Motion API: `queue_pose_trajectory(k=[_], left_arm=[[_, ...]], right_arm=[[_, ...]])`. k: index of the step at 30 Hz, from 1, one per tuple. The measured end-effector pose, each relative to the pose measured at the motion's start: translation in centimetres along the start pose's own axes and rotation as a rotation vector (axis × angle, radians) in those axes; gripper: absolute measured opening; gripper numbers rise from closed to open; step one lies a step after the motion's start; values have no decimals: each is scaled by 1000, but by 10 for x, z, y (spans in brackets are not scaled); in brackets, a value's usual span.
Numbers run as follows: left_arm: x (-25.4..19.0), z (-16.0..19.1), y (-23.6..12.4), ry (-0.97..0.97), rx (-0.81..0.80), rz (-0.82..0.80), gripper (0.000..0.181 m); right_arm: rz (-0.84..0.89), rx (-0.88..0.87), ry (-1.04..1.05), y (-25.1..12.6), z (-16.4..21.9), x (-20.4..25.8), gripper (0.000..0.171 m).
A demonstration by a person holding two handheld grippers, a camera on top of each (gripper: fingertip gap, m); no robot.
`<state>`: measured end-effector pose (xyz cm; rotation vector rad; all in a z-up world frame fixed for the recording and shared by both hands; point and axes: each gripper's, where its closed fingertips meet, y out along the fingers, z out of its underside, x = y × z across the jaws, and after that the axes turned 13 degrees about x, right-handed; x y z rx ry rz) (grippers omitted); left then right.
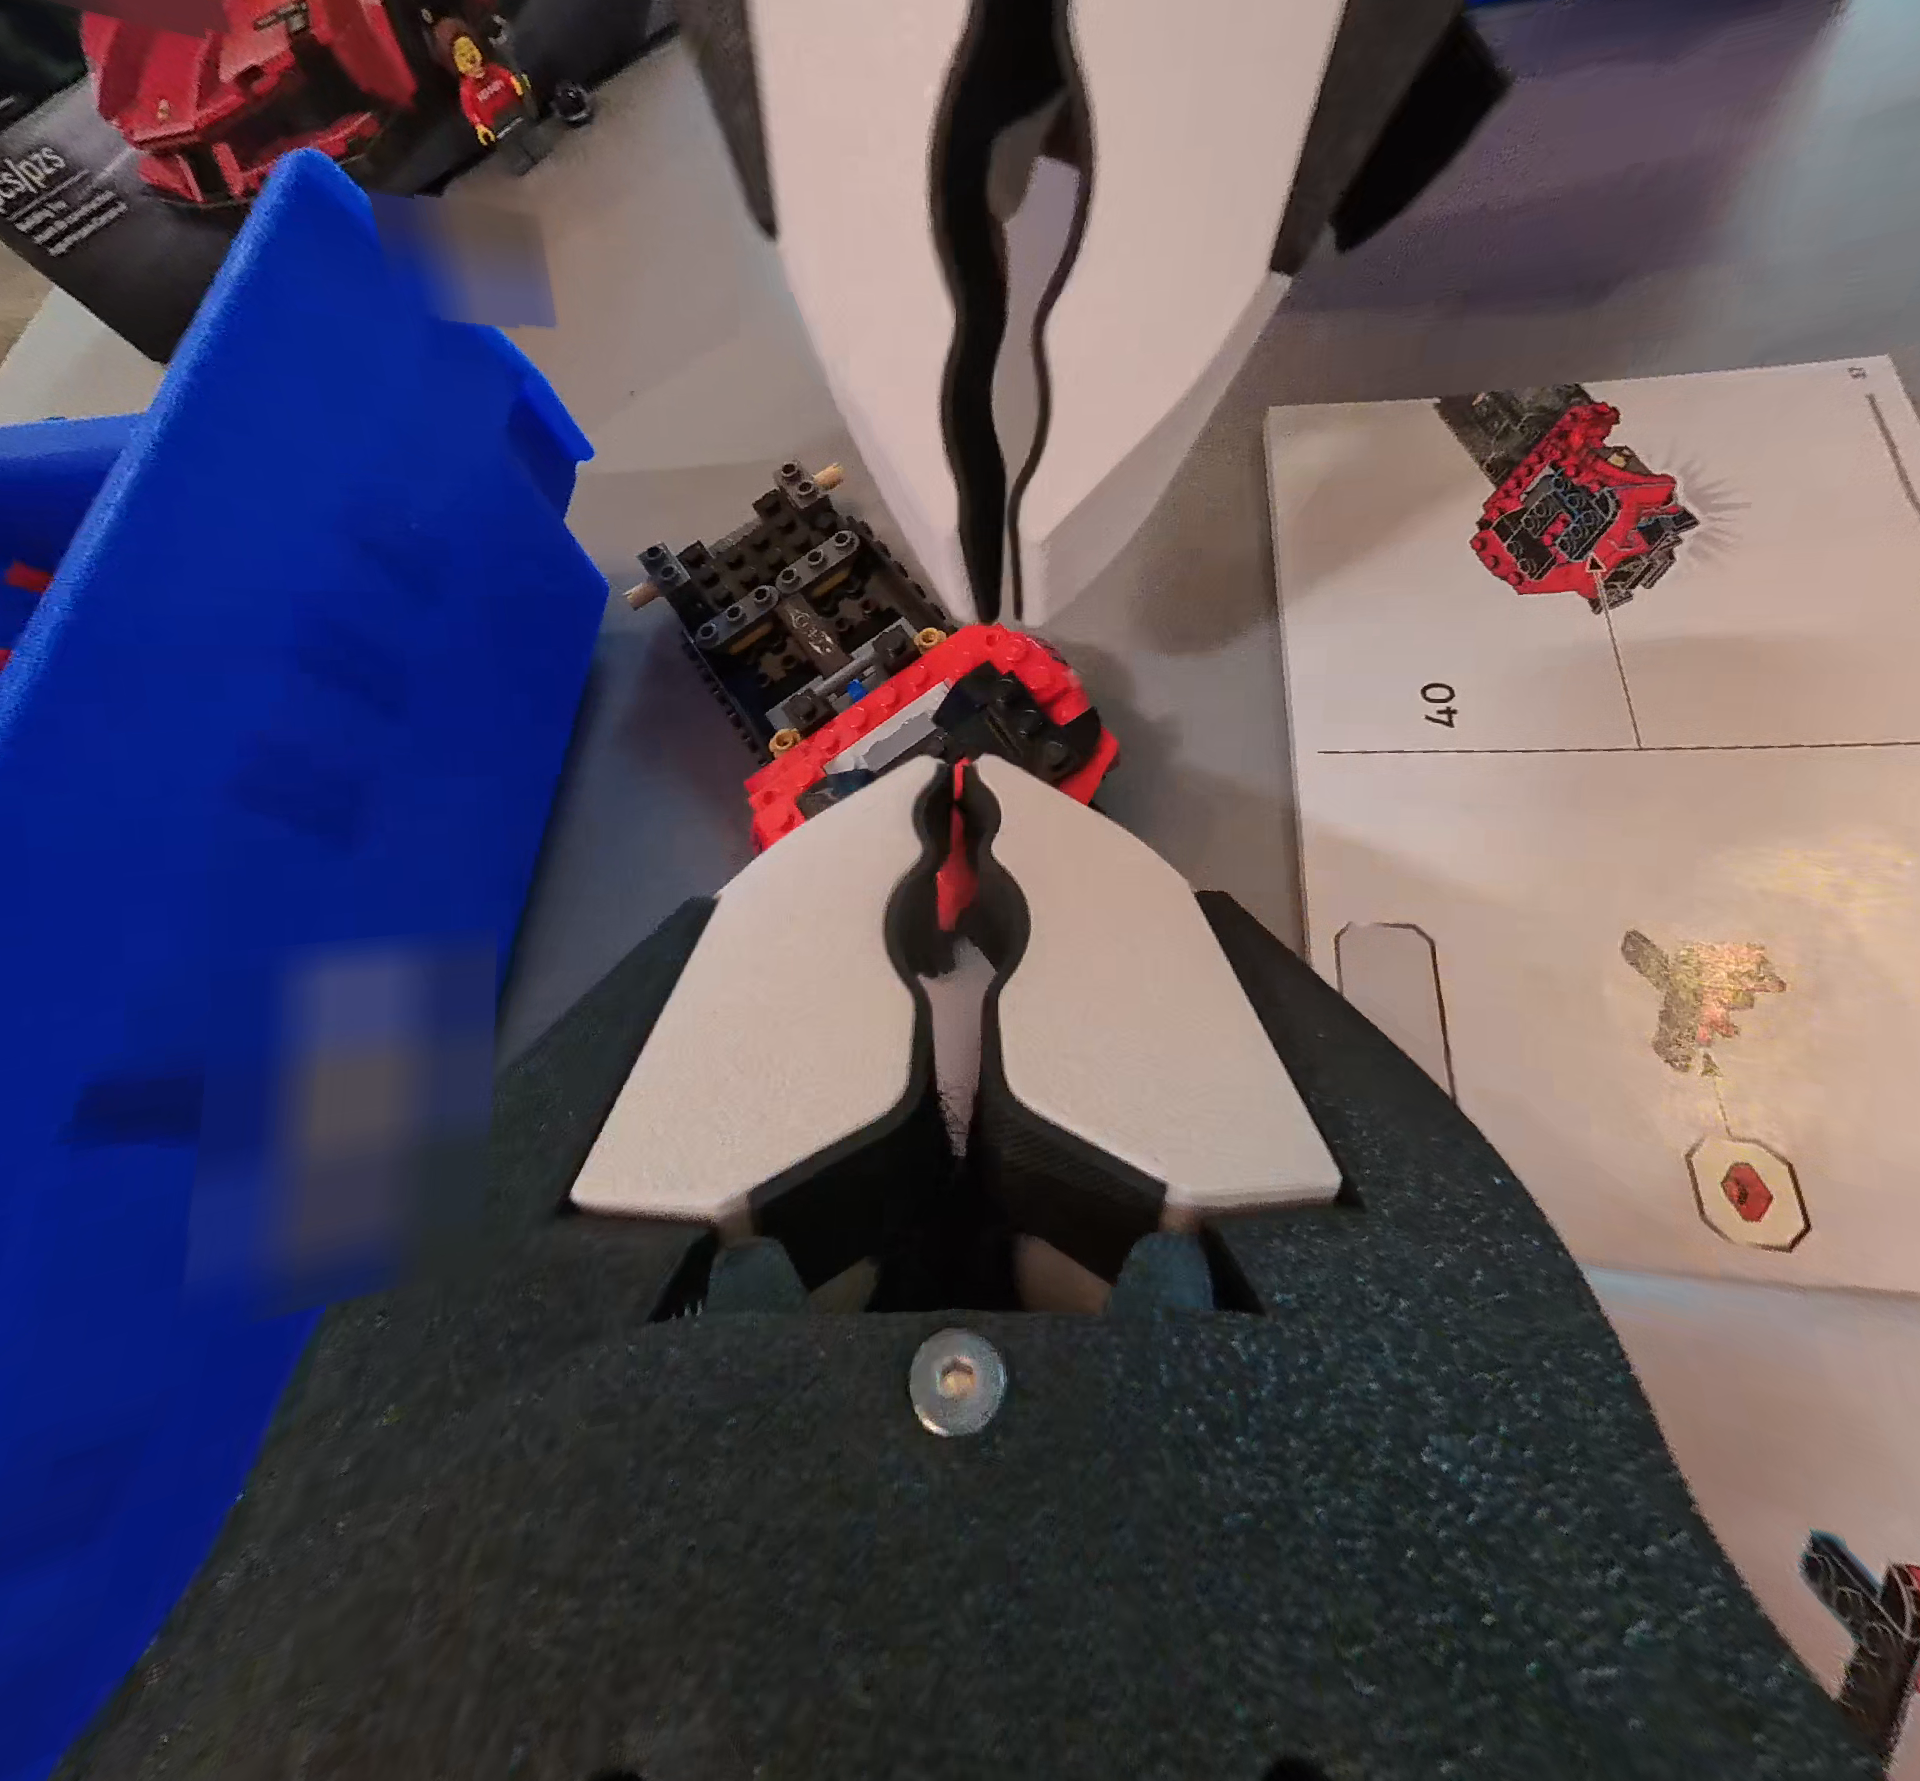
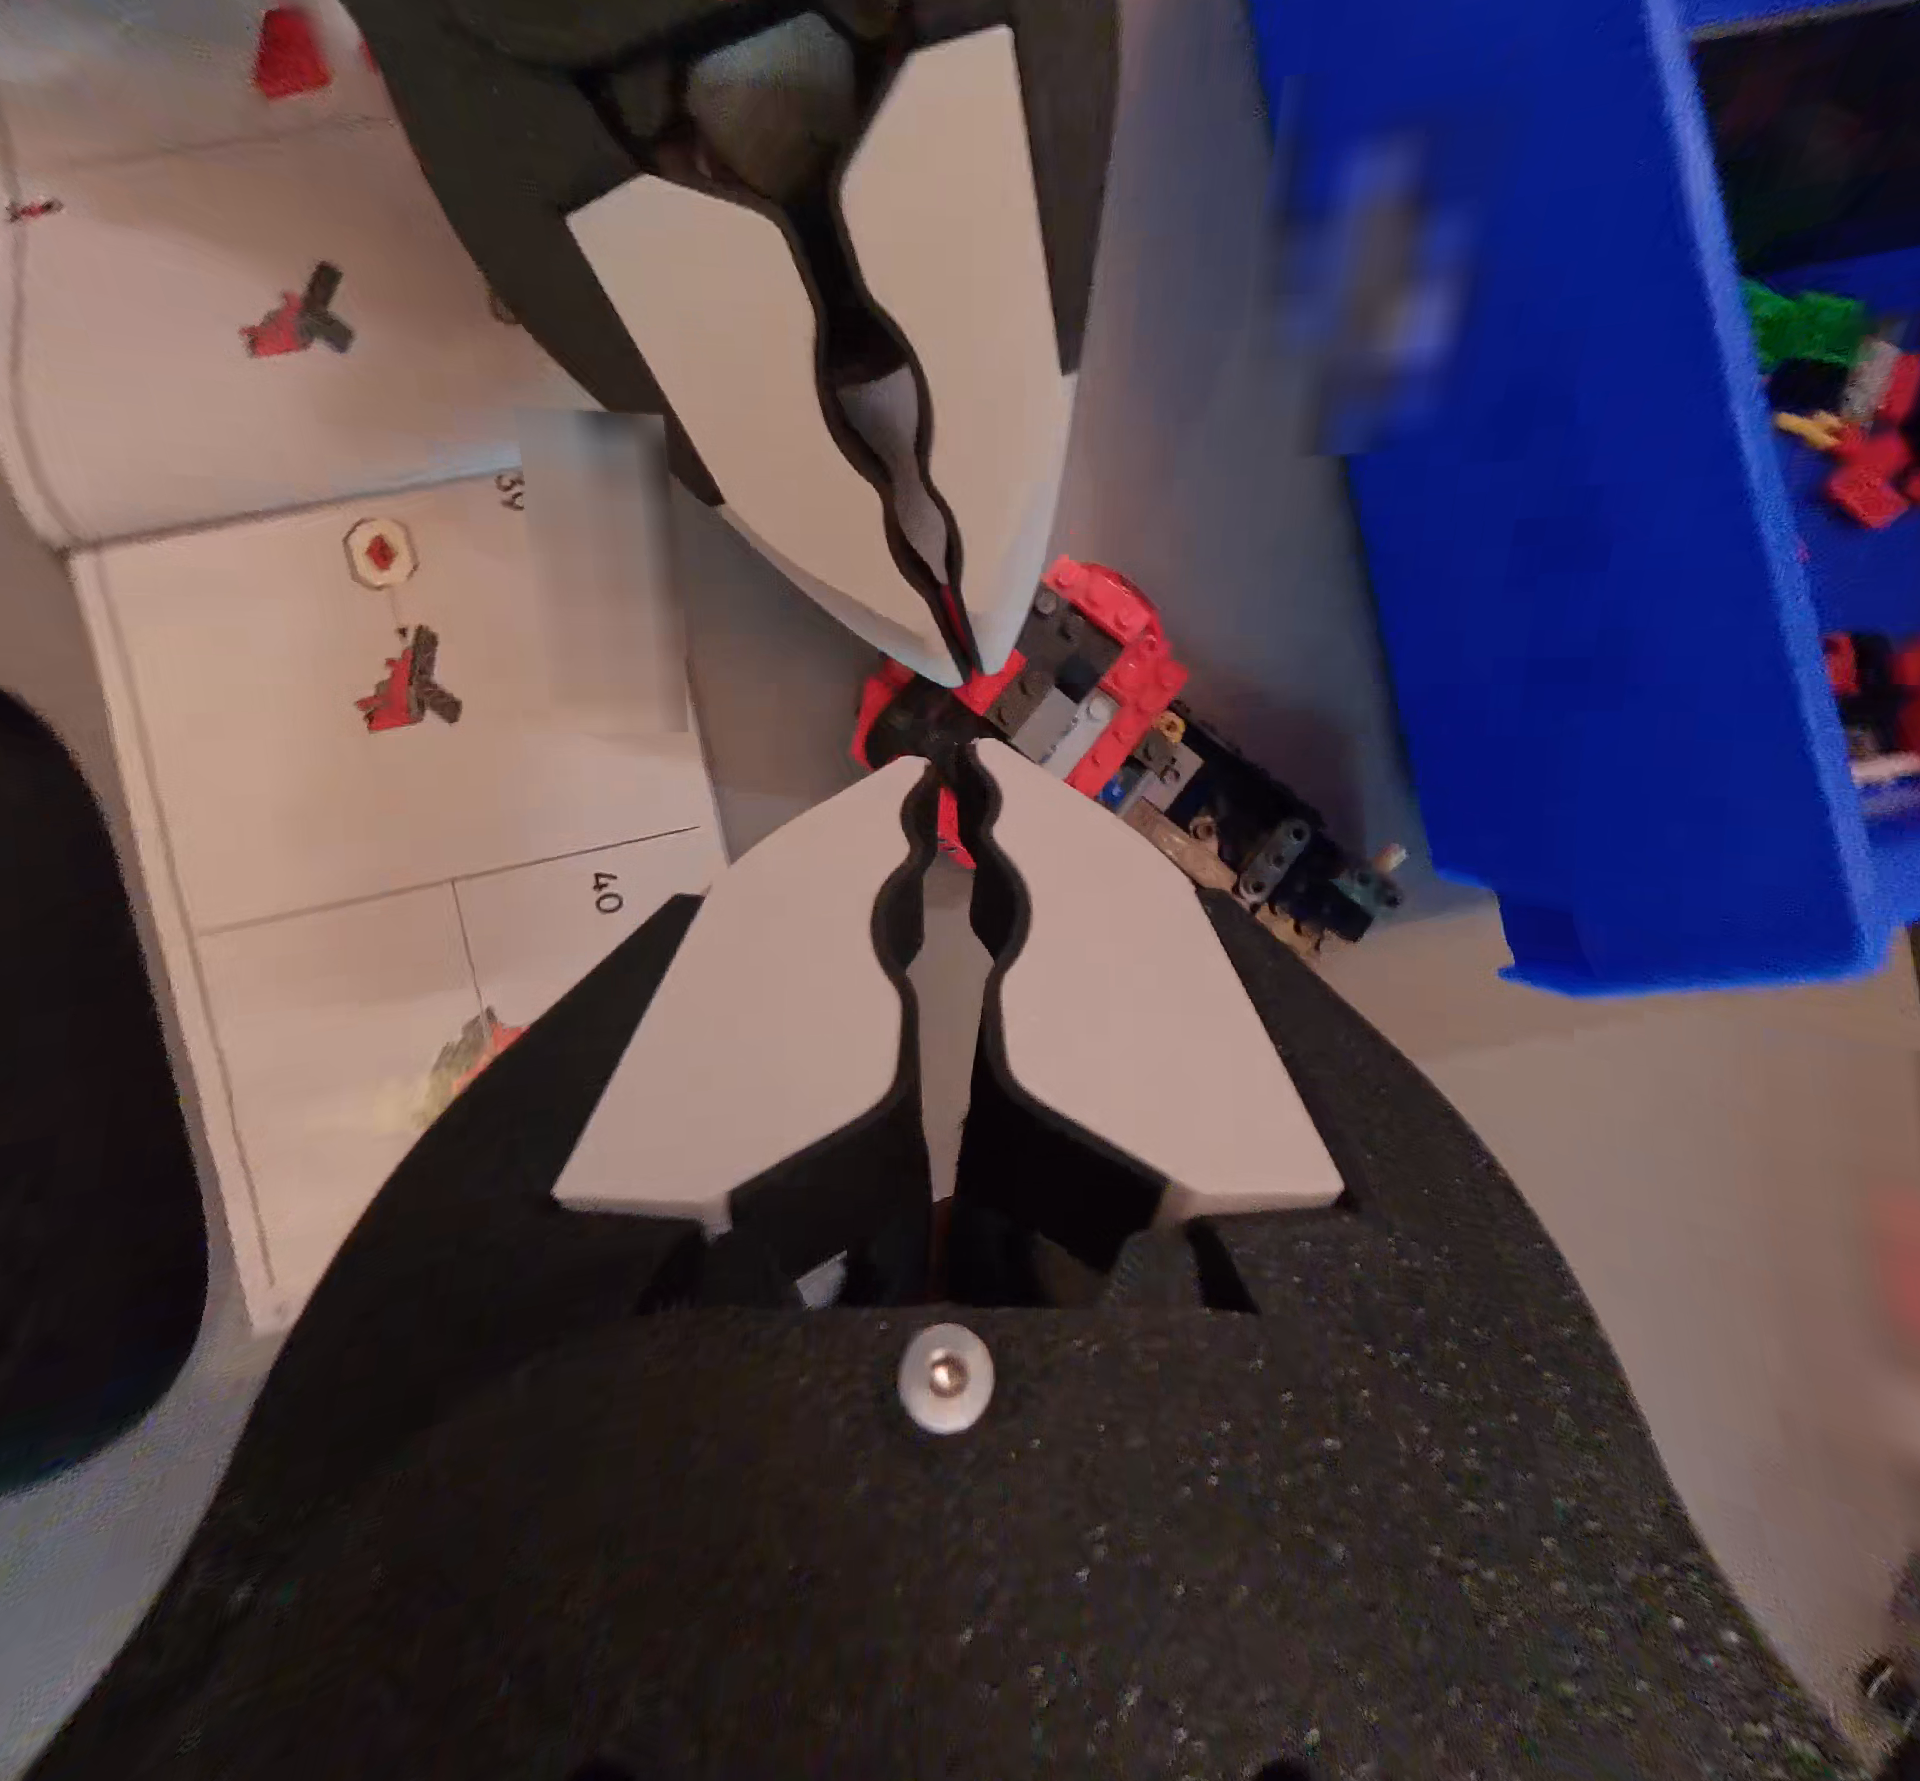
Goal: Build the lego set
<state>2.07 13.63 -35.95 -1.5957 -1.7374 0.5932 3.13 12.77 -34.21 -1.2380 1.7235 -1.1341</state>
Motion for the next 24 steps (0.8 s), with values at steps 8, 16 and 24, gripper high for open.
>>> queue_pose_trajectory(k=[8, 16, 24], left_arm=[[-1, 0, 2, -11, 1, 13, 0], [-1, 0, 3, -30, -9, 26, 0], [3, 0, 7, -54, -9, 7, 0]], right_arm=[[-100, 144, -104, 19, 1, -1, 3], [-103, 156, -99, 23, 4, 1, 0], [-112, 141, -81, 24, 4, 3, 0]])
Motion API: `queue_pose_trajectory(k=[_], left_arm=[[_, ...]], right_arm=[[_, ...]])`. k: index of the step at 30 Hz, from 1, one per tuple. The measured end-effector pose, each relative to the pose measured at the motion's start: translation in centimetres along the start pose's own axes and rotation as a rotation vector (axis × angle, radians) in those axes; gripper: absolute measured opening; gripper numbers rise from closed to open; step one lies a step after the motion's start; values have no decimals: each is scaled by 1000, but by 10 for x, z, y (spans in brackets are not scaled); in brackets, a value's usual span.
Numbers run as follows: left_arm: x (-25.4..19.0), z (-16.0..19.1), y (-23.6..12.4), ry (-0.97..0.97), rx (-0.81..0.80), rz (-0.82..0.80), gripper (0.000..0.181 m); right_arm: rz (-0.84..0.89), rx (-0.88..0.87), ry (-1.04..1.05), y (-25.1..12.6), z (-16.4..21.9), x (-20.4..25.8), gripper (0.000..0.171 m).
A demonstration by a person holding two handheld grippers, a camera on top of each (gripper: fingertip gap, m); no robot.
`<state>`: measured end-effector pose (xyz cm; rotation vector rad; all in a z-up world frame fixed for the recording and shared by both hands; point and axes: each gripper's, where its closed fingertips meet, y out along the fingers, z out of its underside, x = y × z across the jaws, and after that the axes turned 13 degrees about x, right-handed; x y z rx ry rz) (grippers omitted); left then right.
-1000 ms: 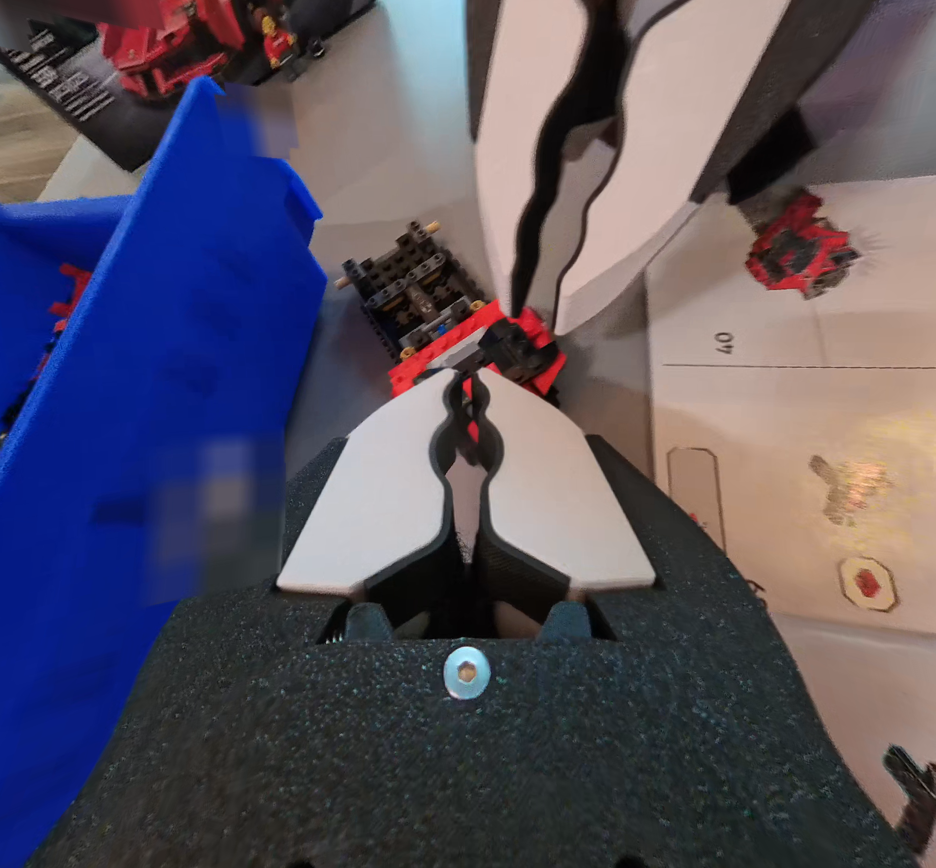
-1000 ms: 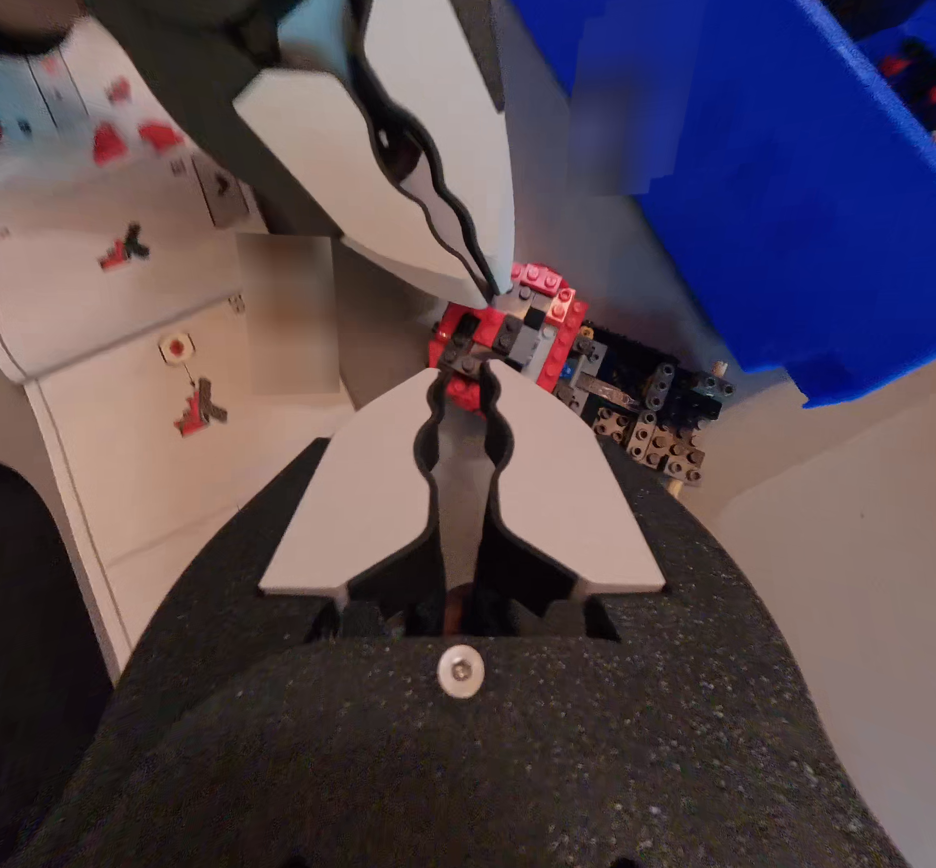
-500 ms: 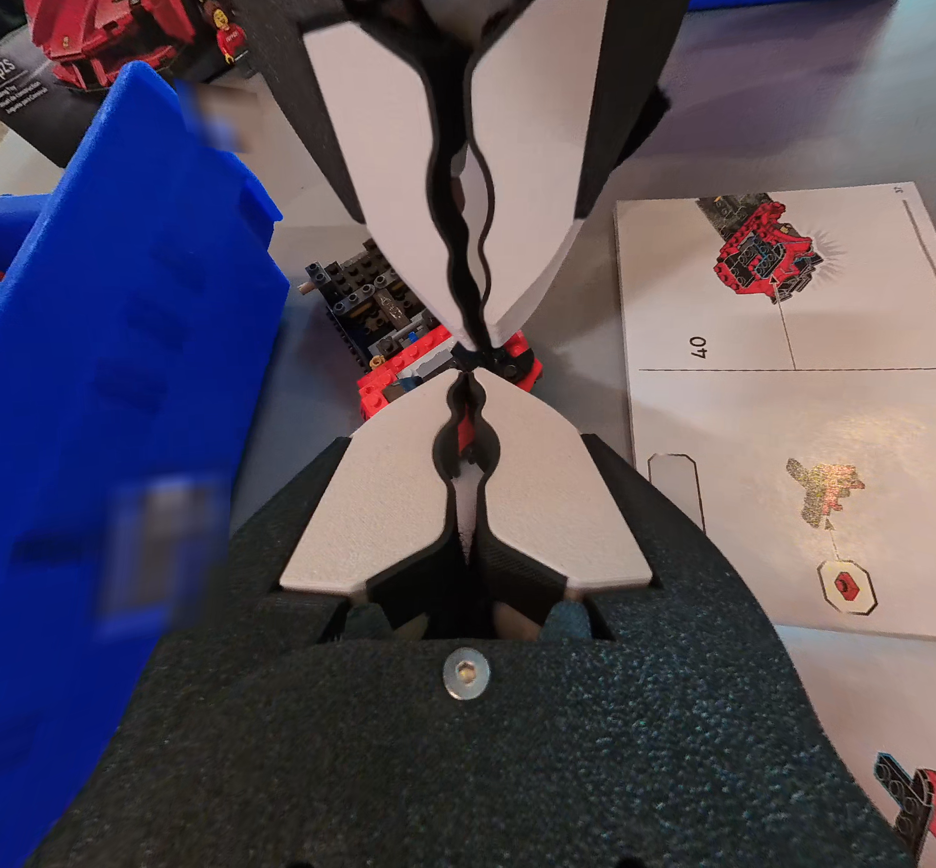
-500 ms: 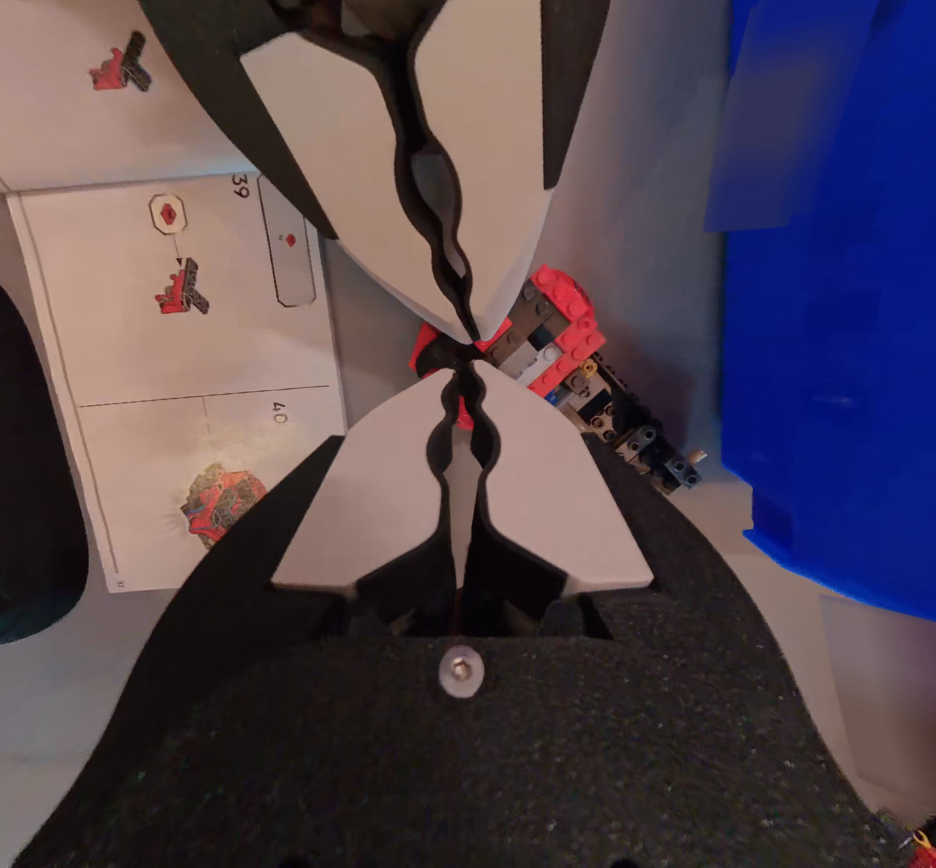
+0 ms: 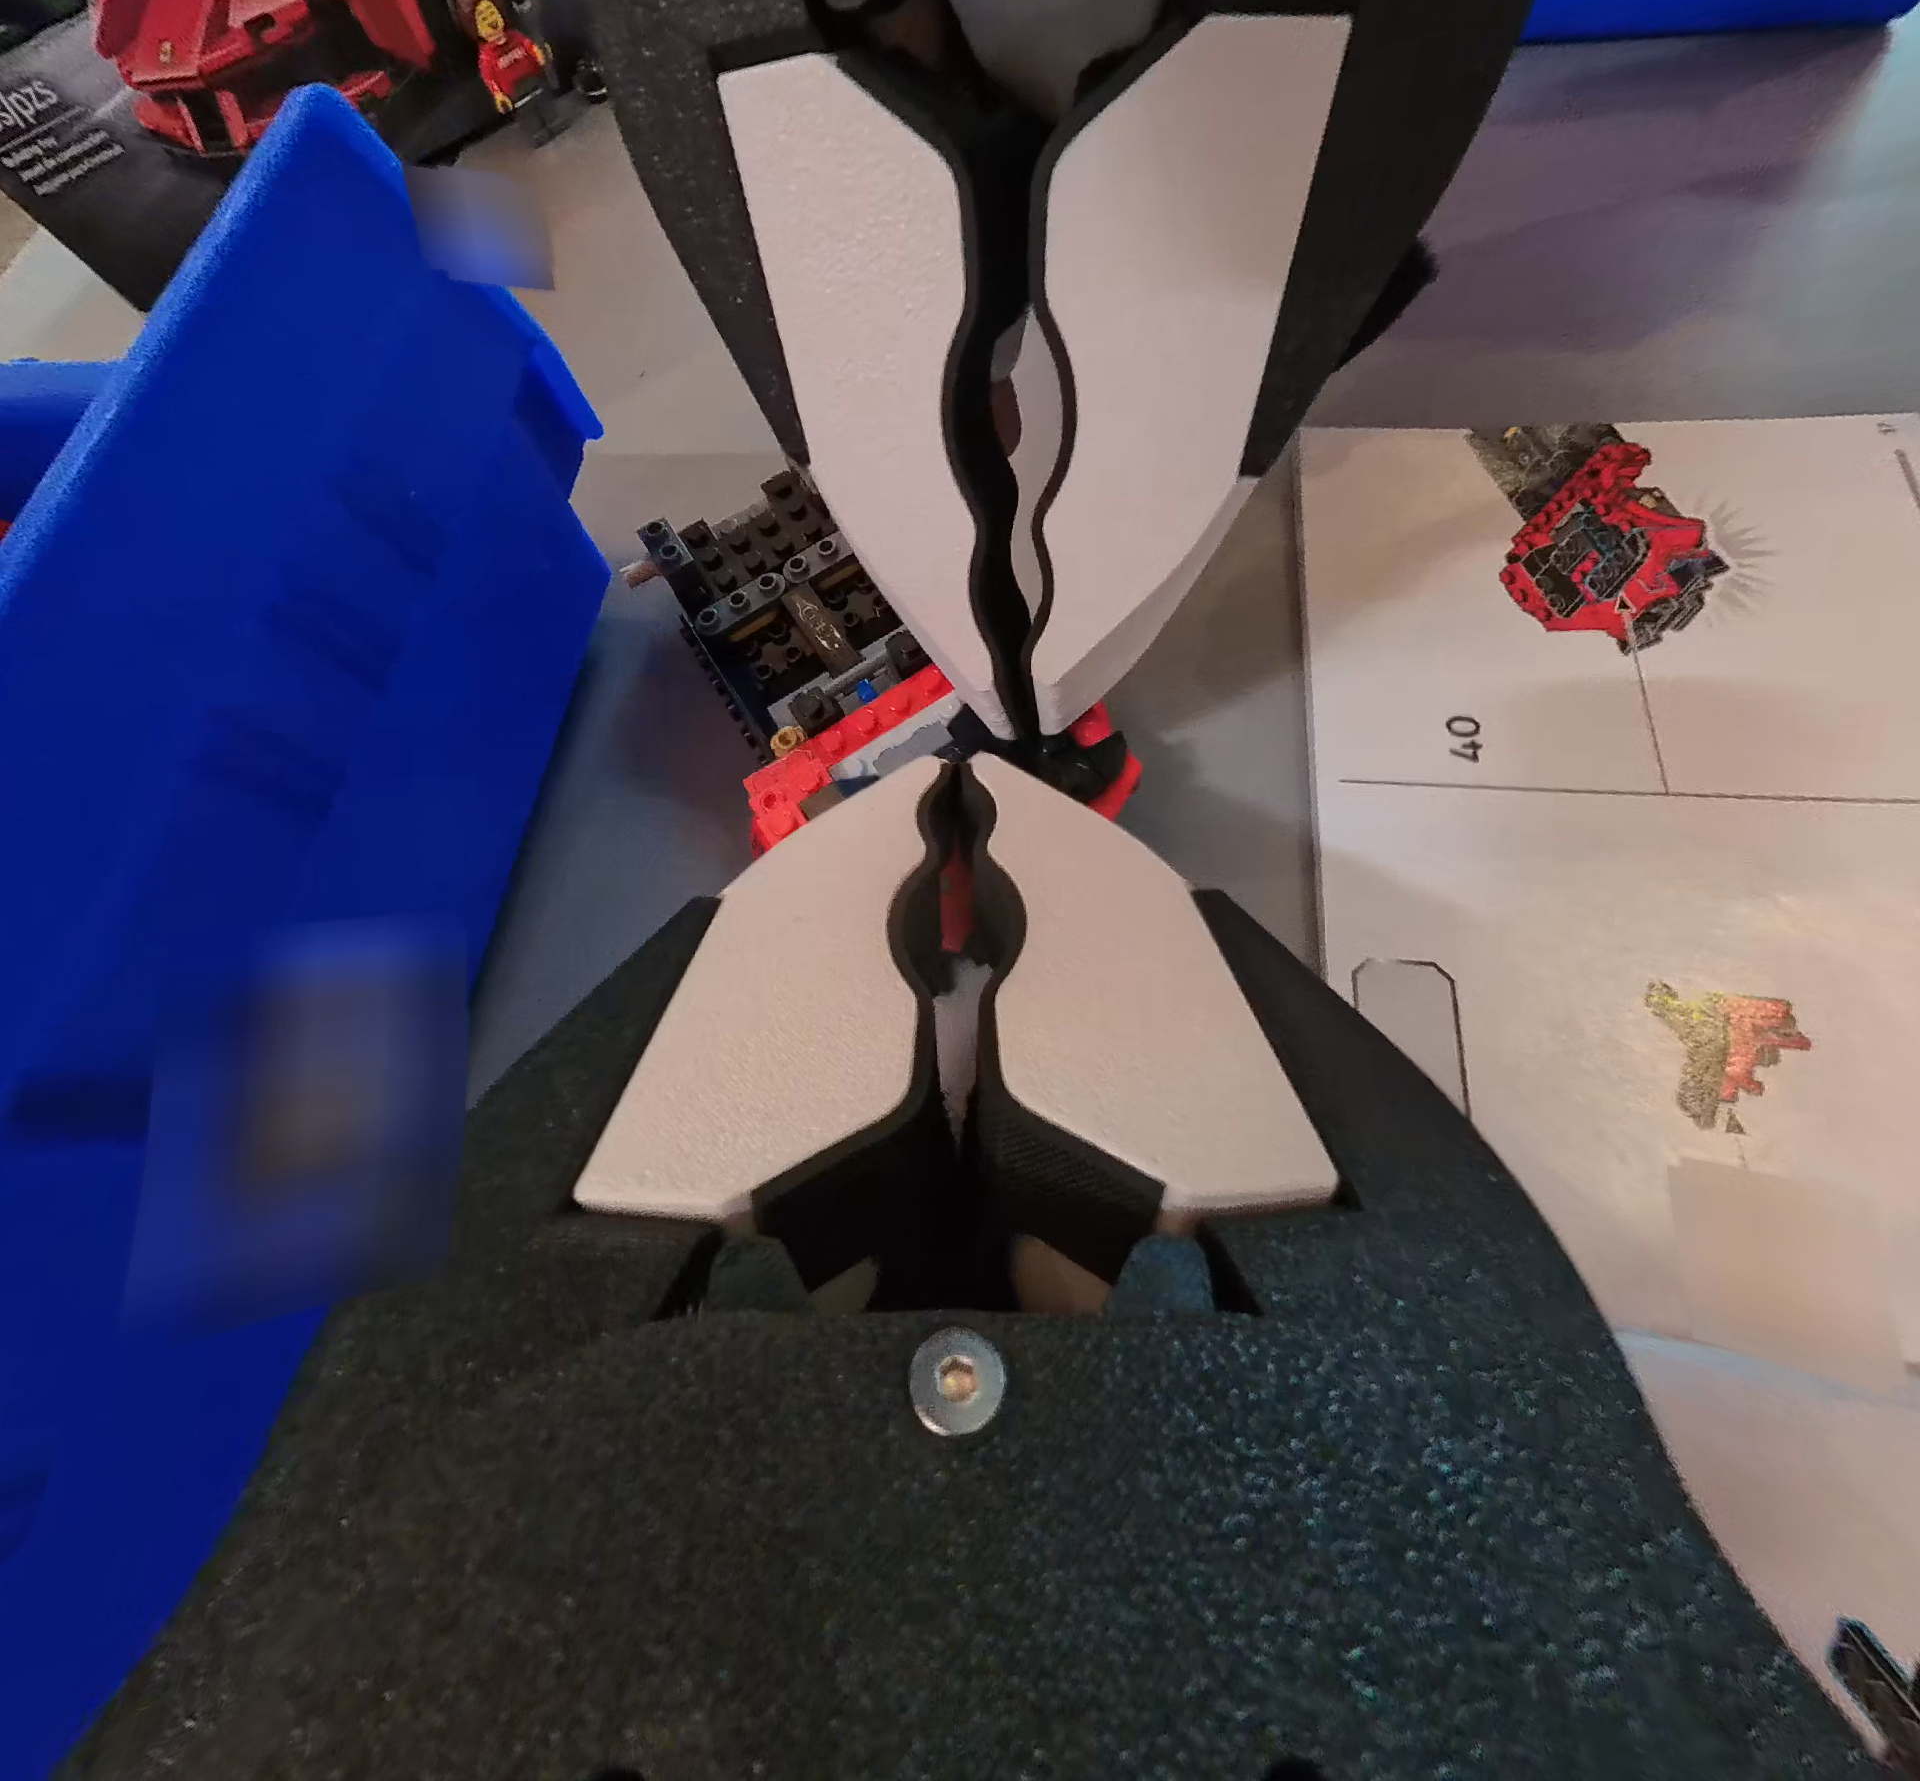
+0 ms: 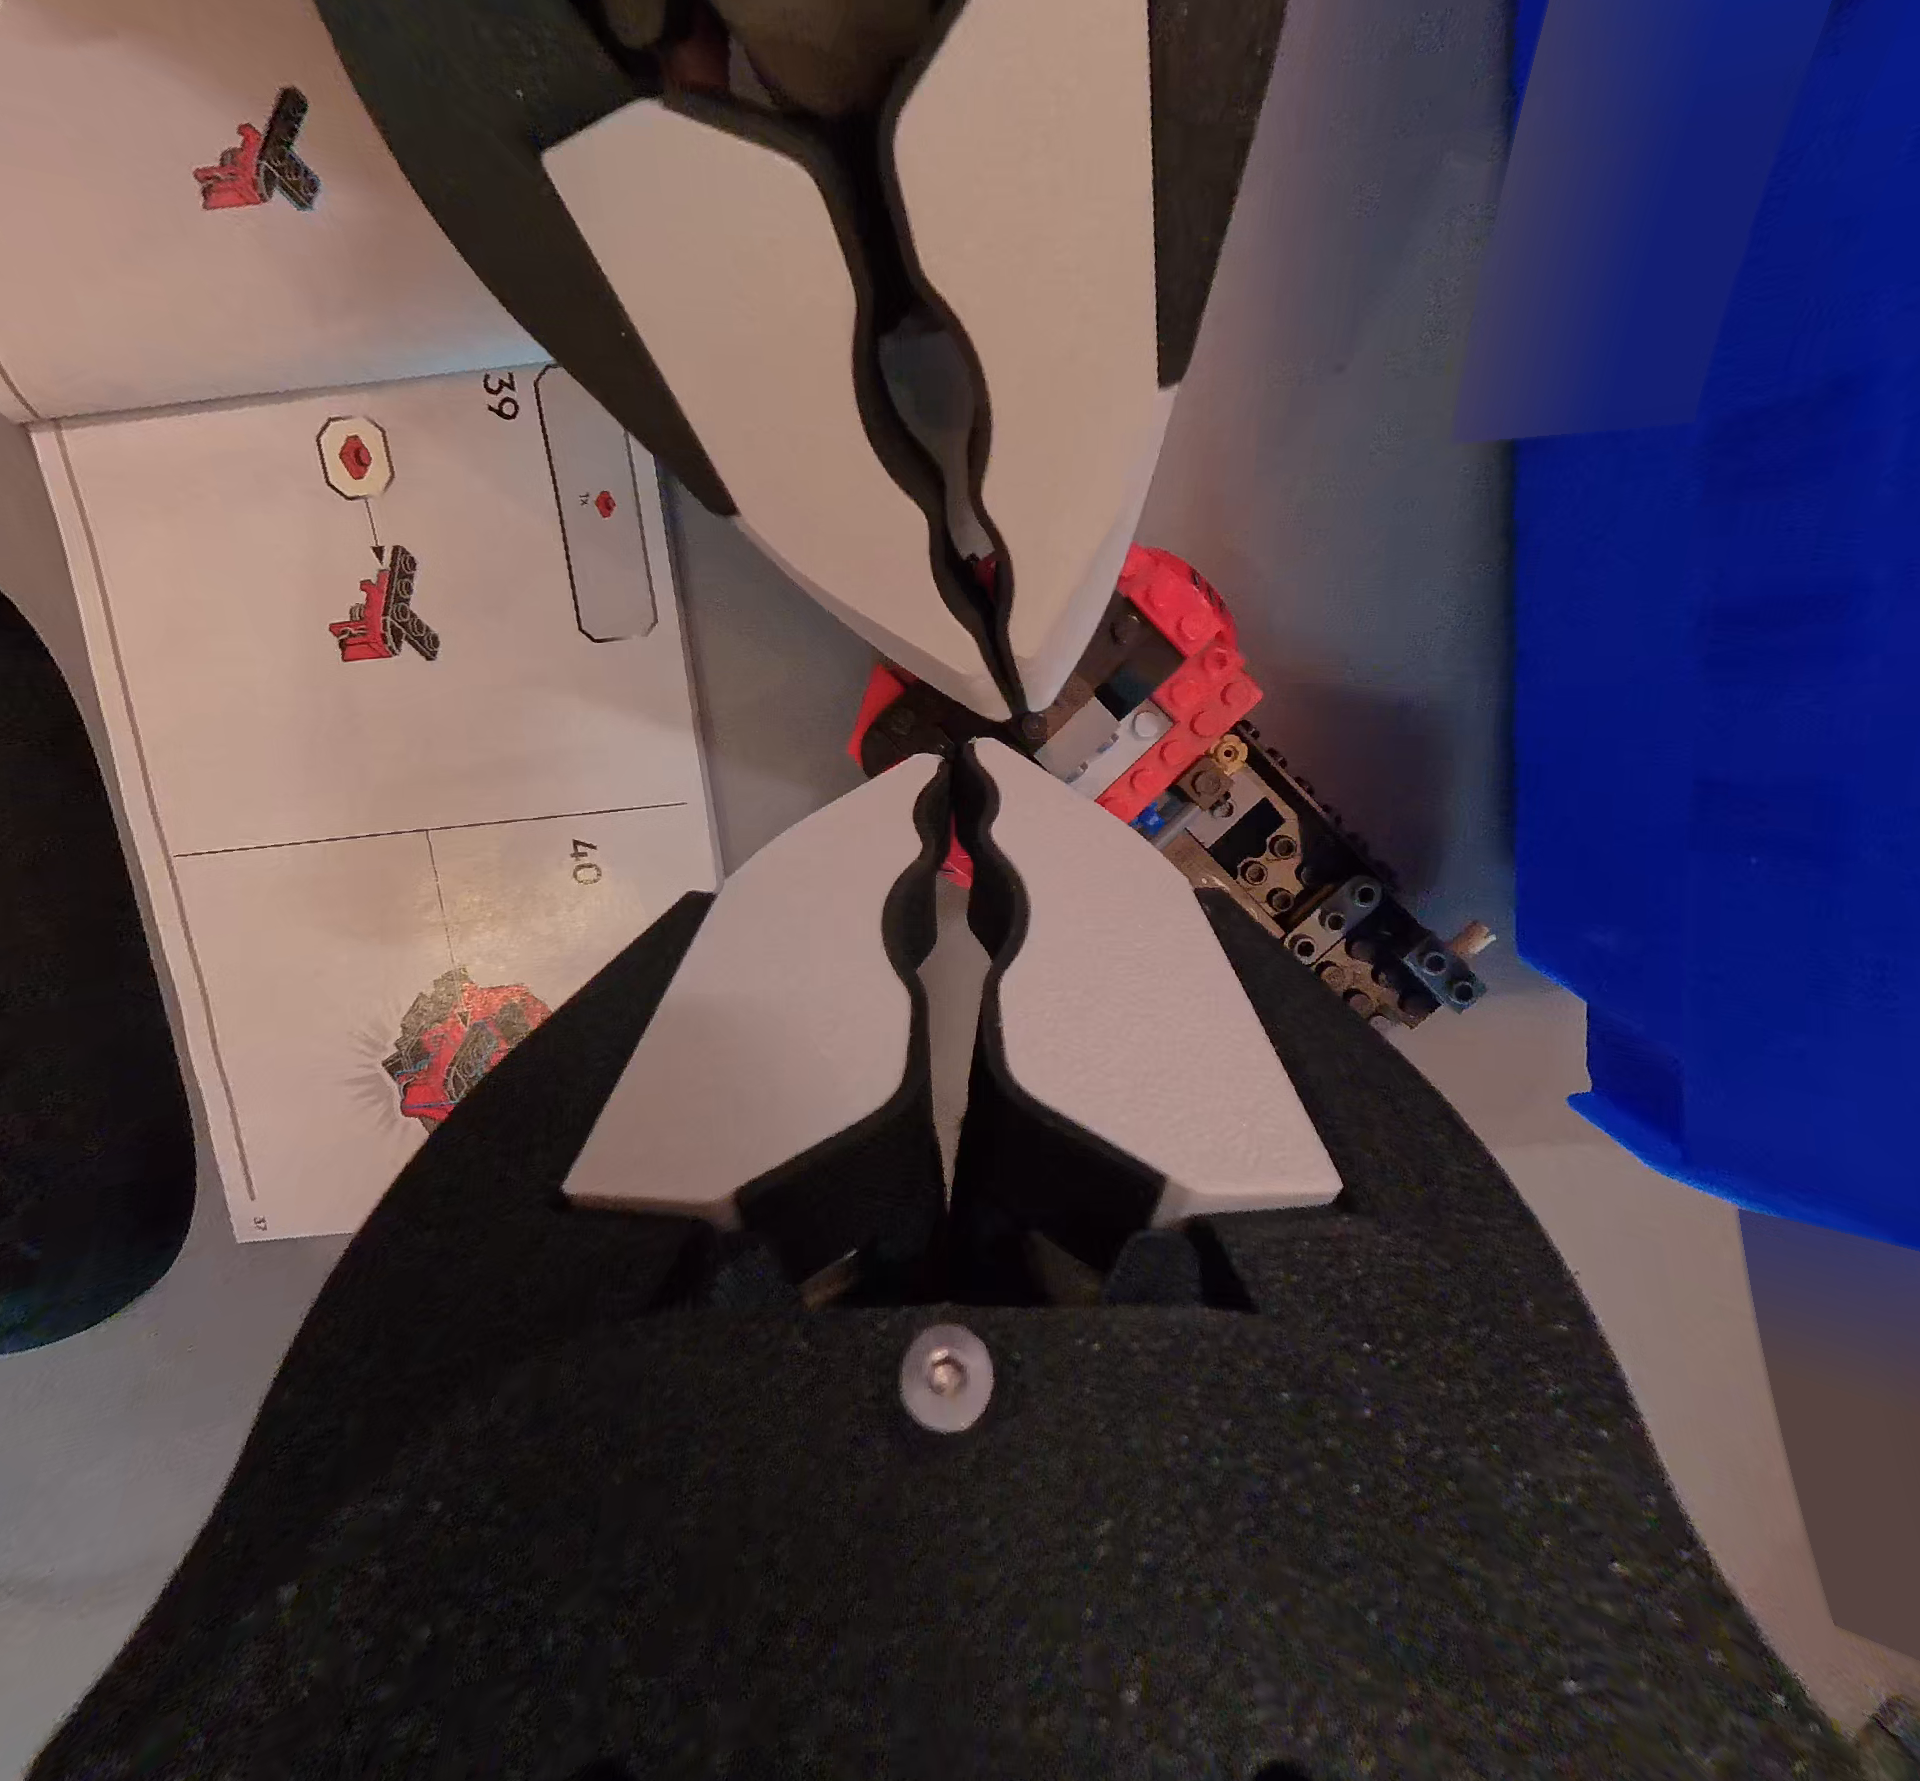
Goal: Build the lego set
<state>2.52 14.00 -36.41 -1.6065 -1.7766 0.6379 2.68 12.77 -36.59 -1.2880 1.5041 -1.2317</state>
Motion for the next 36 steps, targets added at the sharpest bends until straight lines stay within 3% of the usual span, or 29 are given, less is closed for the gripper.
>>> queue_pose_trajectory(k=[26, 28, 29, 32, 36], left_arm=[[5, -2, -3, -42, -19, 0, 0], [12, -10, -14, -65, -77, -17, 4], [16, -14, -22, -78, -104, -29, 8], [22, -22, -41, -95, -166, -37, 14], [14, -12, -39, -39, -91, -16, 4]], right_arm=[[-35, 27, 44, 0, -1, -3, 0], [-52, -73, 62, -10, -12, -1, 23], [-48, -125, 69, -17, -16, 0, 25], [61, -214, 73, -35, -20, -6, 22], [129, -119, 75, -24, 0, -9, 0]])
